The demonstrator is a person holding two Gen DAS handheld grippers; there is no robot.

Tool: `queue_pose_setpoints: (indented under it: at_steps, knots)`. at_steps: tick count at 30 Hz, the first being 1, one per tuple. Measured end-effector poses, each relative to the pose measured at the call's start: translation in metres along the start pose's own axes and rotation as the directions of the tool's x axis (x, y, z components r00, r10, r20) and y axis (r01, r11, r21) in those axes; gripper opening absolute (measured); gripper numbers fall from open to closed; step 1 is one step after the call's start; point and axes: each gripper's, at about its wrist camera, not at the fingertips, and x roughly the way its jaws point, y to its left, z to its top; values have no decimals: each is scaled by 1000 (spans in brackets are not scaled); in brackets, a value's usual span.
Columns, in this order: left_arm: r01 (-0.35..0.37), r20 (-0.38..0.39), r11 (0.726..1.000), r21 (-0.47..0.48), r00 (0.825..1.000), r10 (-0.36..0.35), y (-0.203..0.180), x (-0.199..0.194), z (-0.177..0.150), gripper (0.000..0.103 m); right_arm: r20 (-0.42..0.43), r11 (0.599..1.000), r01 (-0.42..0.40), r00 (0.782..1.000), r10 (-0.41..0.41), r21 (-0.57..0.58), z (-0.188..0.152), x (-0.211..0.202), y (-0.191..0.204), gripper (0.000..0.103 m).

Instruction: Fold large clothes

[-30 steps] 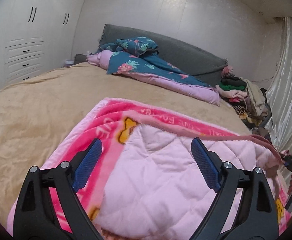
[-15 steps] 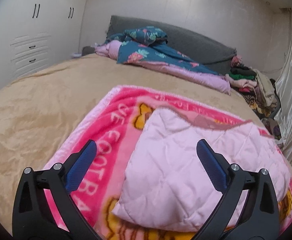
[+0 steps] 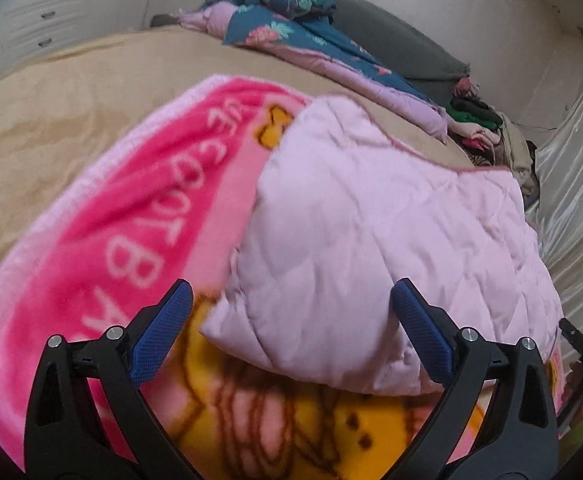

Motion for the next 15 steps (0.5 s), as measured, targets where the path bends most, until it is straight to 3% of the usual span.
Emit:
queue_pose_setpoints:
  at_steps: [6,7,8,10,11,15]
  knots:
    - [-10,-7,1000,5,1000,10,-3,14,-4,90,-15,1000,-4,1000,3,-12,-10,11,-2,93]
    - [-21,1,1000,22,1000,21,-6,14,-2,71,-16,1000,-7,1000,7,-12,-12,12,-1,88]
    - [-32,13,999,41,999,31,-10,13,-1,51,-16,1000,-23,1000,23,-10,-12,13,0,68]
    - [-47,51,994,97,998,42,-24,8,1,34,14,1000,-6,1000,6,-24,-12,8,8,49]
    - [-66,71,990,124,996,57,-30,7,1,29,25,999,-1,1000,1,-36,-11,6,11,38]
    - [-128,166,973,192,981,96,-55,-2,15,25,102,997,56,994,-50,-60,1,-9,26,27]
